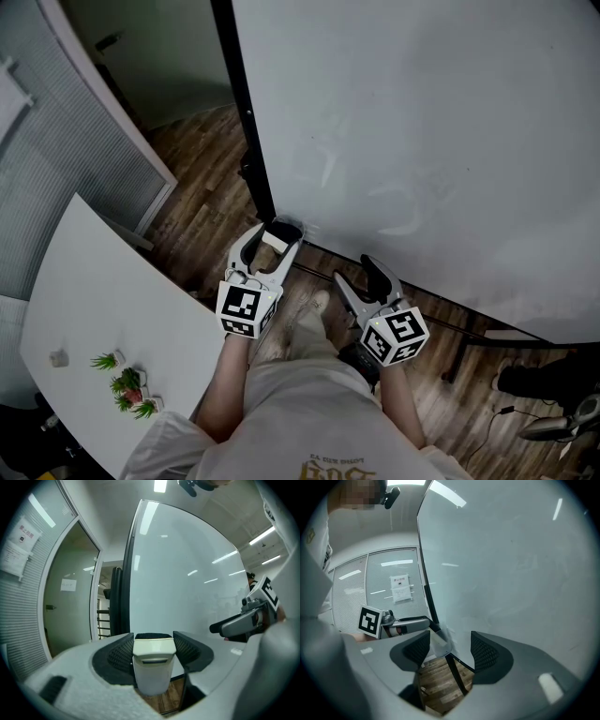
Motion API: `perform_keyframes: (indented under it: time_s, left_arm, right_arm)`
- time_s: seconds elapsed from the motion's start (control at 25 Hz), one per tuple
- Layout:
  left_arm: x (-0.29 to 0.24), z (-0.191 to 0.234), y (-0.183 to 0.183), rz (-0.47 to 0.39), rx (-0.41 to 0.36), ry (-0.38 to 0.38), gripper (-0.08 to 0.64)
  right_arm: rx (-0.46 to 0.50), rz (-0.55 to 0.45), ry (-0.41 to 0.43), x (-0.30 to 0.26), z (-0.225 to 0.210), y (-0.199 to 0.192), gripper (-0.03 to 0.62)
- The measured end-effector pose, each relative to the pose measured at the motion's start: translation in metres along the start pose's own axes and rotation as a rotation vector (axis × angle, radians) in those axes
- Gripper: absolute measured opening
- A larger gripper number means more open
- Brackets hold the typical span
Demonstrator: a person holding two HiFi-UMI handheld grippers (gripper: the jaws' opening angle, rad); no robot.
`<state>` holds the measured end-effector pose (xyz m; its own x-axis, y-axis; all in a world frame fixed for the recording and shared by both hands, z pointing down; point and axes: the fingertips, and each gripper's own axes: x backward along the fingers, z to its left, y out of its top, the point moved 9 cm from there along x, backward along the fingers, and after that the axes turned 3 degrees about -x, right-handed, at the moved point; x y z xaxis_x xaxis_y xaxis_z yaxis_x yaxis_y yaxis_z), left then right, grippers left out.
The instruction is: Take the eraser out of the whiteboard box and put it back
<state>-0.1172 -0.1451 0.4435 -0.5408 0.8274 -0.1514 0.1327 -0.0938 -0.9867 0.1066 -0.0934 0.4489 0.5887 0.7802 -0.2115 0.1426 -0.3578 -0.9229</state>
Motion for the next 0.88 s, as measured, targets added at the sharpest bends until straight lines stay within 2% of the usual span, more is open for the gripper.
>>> perform_keyframes:
  time_s: [0.88]
  left_arm:
    - [-0.013, 0.001, -0.013, 0.034, 0.0, -0.016, 0.259]
  right_arm:
    - [-0.012, 0.023, -0.012, -0.008, -0.008, -0.005, 0.275]
